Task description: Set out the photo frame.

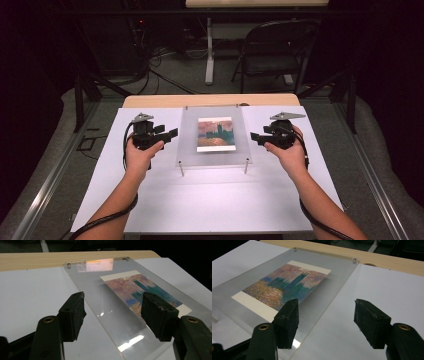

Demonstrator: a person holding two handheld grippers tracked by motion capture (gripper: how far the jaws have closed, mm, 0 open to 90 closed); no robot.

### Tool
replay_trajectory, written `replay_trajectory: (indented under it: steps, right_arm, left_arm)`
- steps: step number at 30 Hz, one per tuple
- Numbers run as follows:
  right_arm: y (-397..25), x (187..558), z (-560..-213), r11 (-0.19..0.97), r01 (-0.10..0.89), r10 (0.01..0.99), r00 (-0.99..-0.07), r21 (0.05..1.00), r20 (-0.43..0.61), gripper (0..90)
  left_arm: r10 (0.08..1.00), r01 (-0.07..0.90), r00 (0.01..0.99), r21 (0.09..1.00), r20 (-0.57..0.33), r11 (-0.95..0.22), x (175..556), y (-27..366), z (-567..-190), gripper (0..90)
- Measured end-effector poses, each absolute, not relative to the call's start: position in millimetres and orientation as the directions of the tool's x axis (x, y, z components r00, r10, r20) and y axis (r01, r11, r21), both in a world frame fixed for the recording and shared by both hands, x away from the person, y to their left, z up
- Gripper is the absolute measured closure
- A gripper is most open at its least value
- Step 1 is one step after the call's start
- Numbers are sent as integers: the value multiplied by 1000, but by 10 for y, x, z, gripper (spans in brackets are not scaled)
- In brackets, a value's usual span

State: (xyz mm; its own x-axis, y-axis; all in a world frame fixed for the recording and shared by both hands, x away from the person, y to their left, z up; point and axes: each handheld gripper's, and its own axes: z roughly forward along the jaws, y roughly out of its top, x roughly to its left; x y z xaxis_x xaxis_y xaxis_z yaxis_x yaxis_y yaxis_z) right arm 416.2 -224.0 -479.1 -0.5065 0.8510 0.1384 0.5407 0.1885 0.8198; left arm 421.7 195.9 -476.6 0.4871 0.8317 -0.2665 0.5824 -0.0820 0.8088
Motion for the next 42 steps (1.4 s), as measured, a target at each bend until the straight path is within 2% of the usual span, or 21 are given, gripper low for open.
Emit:
replay_trajectory:
  steps: [10, 19, 42]
  right_arm:
    - [-2150, 4380, -4849, 188, 546, 852, -504, 817, 141, 358]
    - [-2098, 4578, -5000, 131, 589, 858, -470, 797, 207, 356]
    - [-1932, 4820, -5261, 108, 663, 849, -449, 740, 278, 351]
  left_arm:
    - [849, 599, 466, 795, -248, -96, 4386, 1837, -4821, 356]
    - [861, 644, 429, 761, -273, -80, 4573, 1677, -4984, 356]
    - [857, 713, 395, 699, -330, -60, 4784, 1553, -5263, 345]
